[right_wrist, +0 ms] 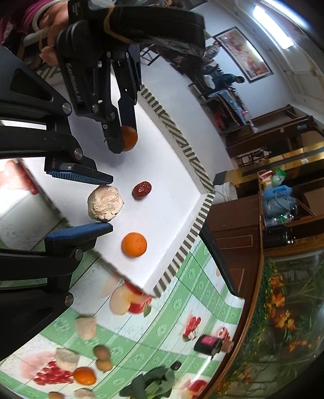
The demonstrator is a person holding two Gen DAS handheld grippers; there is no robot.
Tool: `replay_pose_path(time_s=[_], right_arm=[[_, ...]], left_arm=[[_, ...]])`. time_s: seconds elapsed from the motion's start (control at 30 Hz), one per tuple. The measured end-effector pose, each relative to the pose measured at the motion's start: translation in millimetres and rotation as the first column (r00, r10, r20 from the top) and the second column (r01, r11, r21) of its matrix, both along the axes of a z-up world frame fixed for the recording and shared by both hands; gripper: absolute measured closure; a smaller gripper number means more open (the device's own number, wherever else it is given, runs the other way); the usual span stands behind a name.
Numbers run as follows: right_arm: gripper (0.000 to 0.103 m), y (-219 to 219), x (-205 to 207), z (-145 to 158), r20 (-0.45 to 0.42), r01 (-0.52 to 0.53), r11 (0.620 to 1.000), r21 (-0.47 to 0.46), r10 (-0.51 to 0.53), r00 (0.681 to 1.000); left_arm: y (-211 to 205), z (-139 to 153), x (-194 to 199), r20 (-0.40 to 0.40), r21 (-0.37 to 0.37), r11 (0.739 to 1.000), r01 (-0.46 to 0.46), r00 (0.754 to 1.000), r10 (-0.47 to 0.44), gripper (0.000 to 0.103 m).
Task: Organize fruits
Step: 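Carry the orange with the left gripper while the right carries the cake to the tray, then open the left gripper over the tray while the right releases the beige cake there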
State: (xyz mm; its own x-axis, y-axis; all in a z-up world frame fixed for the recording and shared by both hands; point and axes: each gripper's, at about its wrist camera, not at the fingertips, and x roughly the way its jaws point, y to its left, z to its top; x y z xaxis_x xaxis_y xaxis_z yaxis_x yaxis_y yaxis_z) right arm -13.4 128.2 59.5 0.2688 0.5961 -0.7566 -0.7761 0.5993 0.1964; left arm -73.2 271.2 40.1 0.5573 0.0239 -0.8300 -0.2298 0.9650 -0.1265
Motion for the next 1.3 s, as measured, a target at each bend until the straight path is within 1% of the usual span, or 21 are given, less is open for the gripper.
replay_pose_path(time_s=[0.17,0.37,0.47,0.57,0.6,0.63,0.67,0.7,0.73,0.87,1.03,1.17,1.3], right_arm=[[0.073,18,12,-19,-0.018,-0.017,0.999,-0.05,0.016,1.0],[0.072,33,15,-29,0.003,-0.041,0.995,-0.09,0.042,0.999],[0.072,38,19,-37,-0.012,-0.051,0.993,-0.11,0.05,0.999],[0.071,40,17,-39,0.01,-0.057,0.99,-0.127,0.059,0.998],[0.068,40,17,-38,0.016,-0.06,0.99,-0.13,0.063,0.998],[0.066,39,15,-38,0.022,-0.063,0.989,-0.131,0.066,0.998],[0.065,38,15,-36,0.028,-0.059,0.99,-0.13,0.063,0.998],[0.065,35,14,-33,0.028,-0.056,0.991,-0.123,0.06,0.998],[0.065,33,13,-32,0.027,-0.055,0.992,-0.115,0.059,0.998],[0.065,16,12,-20,0.029,-0.028,0.996,-0.08,0.031,0.999],[0.065,-11,4,-4,0.025,0.015,1.0,-0.021,-0.015,1.0],[0.065,-36,1,3,0.028,0.066,0.998,0.008,-0.066,0.997],[0.065,-67,0,7,0.012,0.125,0.991,0.043,-0.126,0.992]], left_arm=[[4,-8,6,-0.022,-0.017,1.0,-0.017,1.0,0.017,0.072],[6,-13,9,-0.043,-0.023,0.999,-0.028,0.999,0.027,0.072],[8,-12,8,-0.04,-0.011,0.999,-0.04,0.998,0.04,0.072],[8,-12,7,-0.033,-0.011,0.999,-0.045,0.998,0.044,0.072],[9,-12,7,-0.033,-0.007,0.999,-0.047,0.998,0.047,0.069],[8,-11,7,-0.032,0.003,0.999,-0.051,0.998,0.051,0.063],[8,-10,6,-0.029,0.012,0.998,-0.055,0.998,0.055,0.06],[8,-9,5,-0.022,0.018,0.998,-0.06,0.998,0.06,0.054],[8,-7,3,-0.013,0.02,0.998,-0.063,0.998,0.064,0.052],[6,-2,-1,0.003,0.04,0.996,-0.077,0.997,0.077,0.052],[-7,8,-5,0.038,0.052,0.997,-0.063,0.997,0.061,0.052],[-26,18,-6,0.068,0.064,0.997,-0.032,0.997,0.028,0.052],[-47,24,-3,0.084,0.046,0.999,0.009,0.996,-0.013,0.052]])
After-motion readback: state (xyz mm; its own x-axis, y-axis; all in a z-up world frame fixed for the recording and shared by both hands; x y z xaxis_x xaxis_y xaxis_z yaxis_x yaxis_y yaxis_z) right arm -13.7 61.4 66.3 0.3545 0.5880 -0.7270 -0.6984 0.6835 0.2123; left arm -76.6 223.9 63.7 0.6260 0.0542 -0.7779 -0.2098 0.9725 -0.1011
